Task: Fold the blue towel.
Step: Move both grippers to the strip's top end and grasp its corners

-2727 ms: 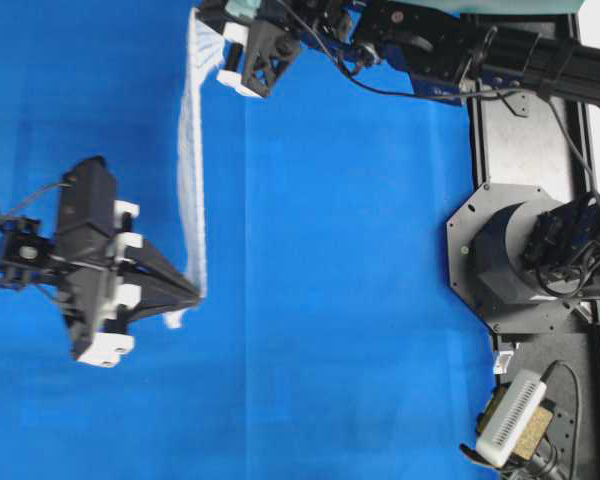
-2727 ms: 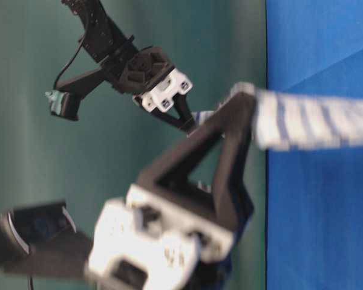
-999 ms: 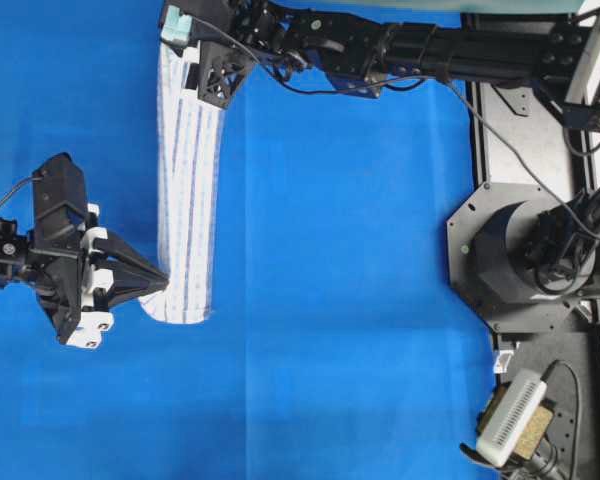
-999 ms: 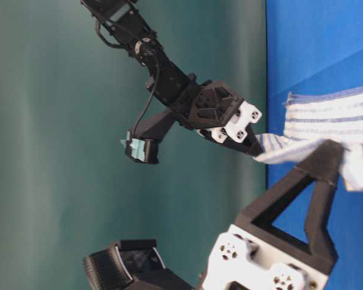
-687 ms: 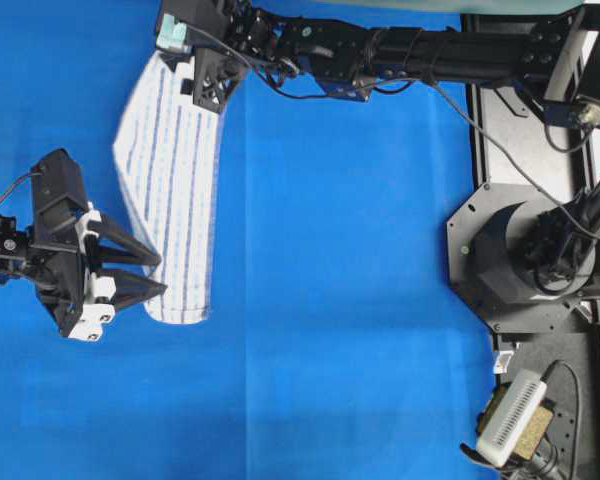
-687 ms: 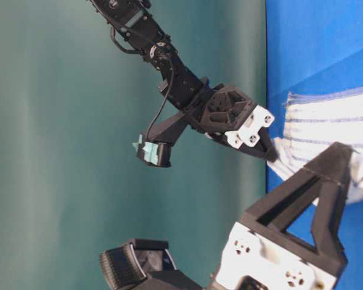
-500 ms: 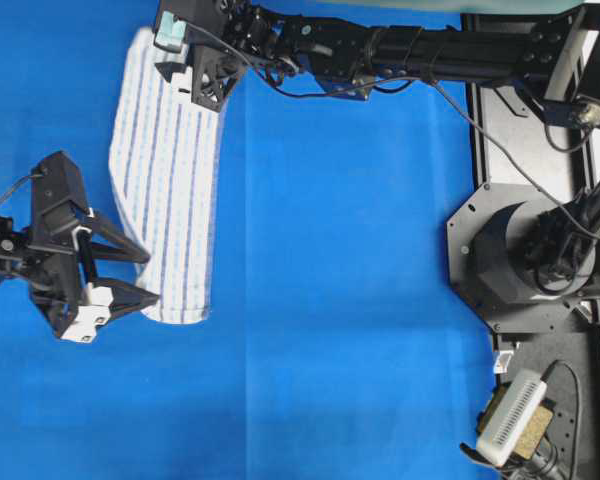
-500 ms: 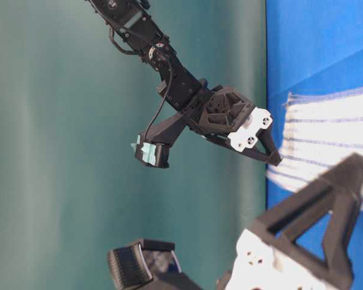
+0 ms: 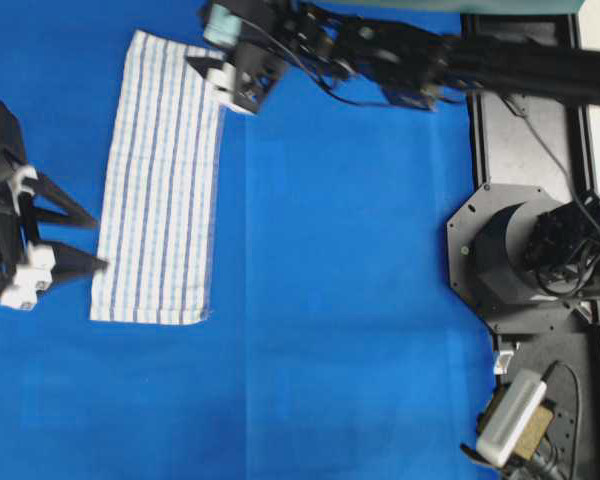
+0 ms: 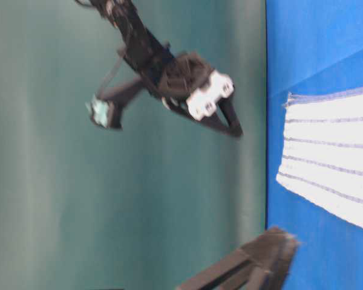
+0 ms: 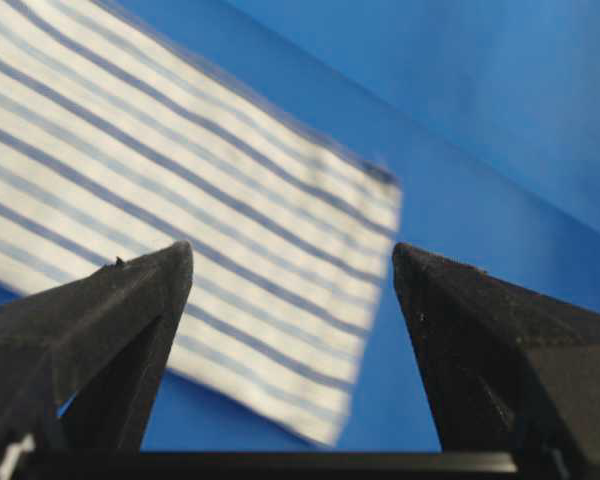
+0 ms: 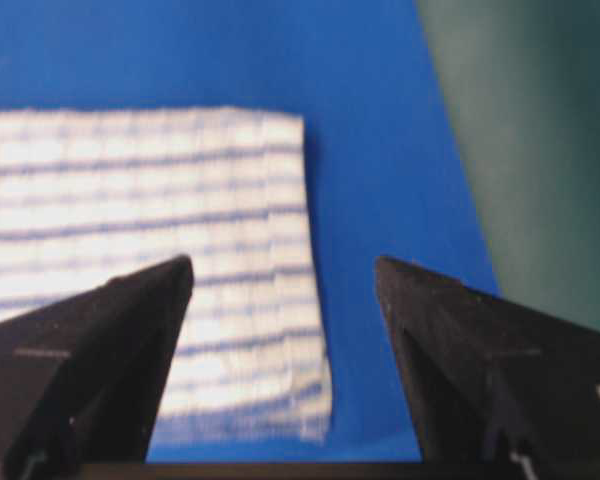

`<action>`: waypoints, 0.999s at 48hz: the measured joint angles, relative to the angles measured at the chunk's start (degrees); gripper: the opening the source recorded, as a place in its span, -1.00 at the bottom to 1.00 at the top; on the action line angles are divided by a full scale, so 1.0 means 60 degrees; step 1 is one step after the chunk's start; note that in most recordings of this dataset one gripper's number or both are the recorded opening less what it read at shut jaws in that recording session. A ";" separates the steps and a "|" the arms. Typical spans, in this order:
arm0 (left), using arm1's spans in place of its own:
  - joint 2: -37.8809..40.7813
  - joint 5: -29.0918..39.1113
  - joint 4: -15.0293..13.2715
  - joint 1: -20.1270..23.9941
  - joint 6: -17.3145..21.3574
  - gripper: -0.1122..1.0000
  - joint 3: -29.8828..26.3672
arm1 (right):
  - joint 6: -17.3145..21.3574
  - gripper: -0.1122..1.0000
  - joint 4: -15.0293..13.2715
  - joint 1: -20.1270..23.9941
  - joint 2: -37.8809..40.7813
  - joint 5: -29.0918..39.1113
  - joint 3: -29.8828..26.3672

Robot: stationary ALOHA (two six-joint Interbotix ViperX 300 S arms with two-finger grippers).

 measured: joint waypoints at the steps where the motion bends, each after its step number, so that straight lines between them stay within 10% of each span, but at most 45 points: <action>1: -0.0059 0.0000 0.0000 0.0117 0.0132 0.56 0.0029 | 0.0044 0.76 0.0015 0.0000 -0.0117 0.0000 0.0117; 22: -0.0396 0.0073 0.0000 0.2402 0.2944 0.56 0.0132 | 0.1113 0.76 0.0293 0.0322 -0.1890 -0.0366 0.2197; 48: -0.0249 -0.0088 0.0015 0.3267 0.3237 0.56 0.0000 | 0.1436 0.76 0.0278 0.0337 -0.2007 -0.0366 0.2329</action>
